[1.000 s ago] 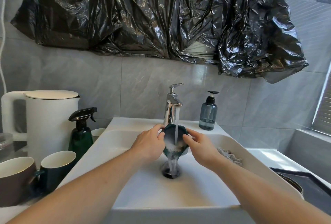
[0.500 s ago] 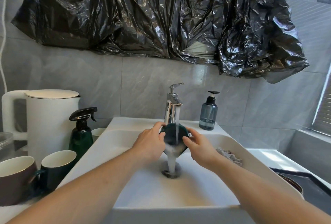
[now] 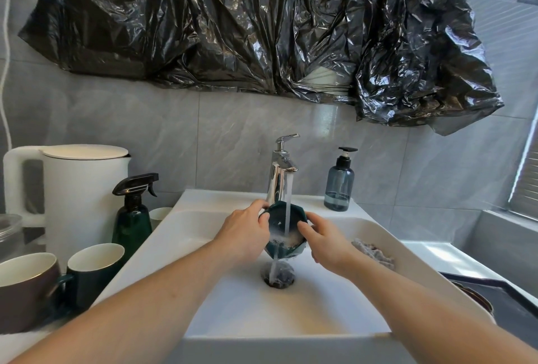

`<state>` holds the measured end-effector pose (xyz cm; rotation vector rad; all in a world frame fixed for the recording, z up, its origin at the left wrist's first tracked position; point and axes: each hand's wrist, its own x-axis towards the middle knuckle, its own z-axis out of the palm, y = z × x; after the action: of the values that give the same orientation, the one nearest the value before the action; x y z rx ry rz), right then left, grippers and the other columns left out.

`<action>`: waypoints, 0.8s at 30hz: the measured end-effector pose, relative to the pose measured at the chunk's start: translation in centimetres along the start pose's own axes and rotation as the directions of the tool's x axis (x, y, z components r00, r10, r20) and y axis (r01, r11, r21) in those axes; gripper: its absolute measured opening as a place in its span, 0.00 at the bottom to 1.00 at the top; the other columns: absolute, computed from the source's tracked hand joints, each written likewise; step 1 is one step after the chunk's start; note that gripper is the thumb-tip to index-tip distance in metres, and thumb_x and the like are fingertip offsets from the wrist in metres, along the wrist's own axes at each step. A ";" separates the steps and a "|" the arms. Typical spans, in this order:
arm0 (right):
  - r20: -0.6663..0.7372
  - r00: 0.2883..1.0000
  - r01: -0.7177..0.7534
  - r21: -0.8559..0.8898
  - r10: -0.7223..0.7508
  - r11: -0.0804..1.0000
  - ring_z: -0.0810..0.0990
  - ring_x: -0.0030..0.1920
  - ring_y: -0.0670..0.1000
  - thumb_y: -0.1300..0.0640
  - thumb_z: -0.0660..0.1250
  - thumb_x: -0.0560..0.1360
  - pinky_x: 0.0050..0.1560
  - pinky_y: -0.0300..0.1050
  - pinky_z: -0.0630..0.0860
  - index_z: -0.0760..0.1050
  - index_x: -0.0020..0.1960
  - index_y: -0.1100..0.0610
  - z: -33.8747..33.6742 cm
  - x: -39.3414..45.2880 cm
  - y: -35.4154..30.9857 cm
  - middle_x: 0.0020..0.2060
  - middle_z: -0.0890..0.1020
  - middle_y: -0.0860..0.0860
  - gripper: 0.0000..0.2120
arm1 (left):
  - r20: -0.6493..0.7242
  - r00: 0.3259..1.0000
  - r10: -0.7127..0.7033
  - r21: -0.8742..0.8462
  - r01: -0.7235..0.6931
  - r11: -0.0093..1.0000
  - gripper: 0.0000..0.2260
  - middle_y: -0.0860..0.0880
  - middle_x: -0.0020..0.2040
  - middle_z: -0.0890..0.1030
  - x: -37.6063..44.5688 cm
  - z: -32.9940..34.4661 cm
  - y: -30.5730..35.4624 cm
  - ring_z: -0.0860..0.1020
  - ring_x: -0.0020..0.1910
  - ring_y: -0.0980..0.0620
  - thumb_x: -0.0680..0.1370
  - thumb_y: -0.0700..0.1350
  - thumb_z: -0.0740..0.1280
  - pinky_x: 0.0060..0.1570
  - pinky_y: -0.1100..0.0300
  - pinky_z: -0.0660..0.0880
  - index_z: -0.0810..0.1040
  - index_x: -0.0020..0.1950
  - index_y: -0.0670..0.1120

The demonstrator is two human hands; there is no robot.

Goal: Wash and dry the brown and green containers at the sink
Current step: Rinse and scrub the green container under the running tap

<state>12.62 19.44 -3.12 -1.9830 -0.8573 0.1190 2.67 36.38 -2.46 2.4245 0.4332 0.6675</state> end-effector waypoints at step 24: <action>0.104 0.963 -0.247 -0.029 0.249 0.968 0.66 0.25 0.49 0.46 0.52 0.87 0.26 0.38 0.65 0.79 0.57 0.61 0.1 -0.4 -0.7 0.38 0.82 0.54 0.23 | 0.065 0.975 -0.211 0.011 0.211 0.977 0.17 0.46 0.41 0.80 -0.4 -0.4 0.4 0.80 0.32 0.44 0.84 0.52 0.54 0.33 0.57 0.80 0.78 0.46 0.46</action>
<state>11.89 19.48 -2.77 -2.1080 -0.6741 0.3671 2.15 36.09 -2.13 2.3541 0.6546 0.4937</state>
